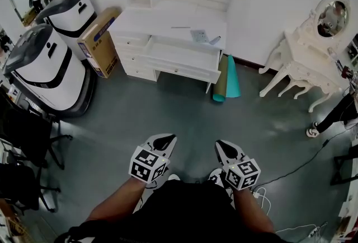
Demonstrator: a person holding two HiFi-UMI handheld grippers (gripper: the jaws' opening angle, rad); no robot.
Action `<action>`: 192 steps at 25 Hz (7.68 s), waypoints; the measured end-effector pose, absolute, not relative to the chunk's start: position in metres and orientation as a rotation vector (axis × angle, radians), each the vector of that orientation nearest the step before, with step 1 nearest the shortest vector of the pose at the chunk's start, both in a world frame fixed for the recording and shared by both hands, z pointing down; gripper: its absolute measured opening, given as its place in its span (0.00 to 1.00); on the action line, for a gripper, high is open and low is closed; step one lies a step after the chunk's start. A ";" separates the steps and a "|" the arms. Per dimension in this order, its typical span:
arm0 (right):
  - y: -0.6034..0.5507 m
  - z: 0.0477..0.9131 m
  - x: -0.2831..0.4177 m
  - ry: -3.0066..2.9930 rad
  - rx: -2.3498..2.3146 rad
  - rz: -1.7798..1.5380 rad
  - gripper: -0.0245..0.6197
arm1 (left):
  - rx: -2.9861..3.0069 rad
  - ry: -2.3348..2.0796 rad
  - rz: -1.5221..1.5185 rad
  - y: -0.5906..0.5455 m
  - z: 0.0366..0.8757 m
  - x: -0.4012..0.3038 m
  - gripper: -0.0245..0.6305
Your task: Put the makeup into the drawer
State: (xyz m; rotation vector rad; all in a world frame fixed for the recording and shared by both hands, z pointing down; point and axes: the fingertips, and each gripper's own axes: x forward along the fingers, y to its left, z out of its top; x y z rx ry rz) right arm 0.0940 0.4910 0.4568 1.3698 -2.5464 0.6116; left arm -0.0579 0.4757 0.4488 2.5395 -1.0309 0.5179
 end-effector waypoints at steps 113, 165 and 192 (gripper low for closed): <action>-0.242 0.615 0.206 -1.992 1.639 0.816 0.09 | 2.360 -0.998 0.632 -0.167 0.527 -0.074 0.05; -0.191 0.654 0.126 -2.203 0.983 0.909 0.19 | 2.285 -1.037 0.678 -0.155 0.546 -0.062 0.05; -0.177 0.817 0.071 -1.891 0.760 0.689 0.19 | 2.185 -1.162 0.713 -0.135 0.542 -0.101 0.05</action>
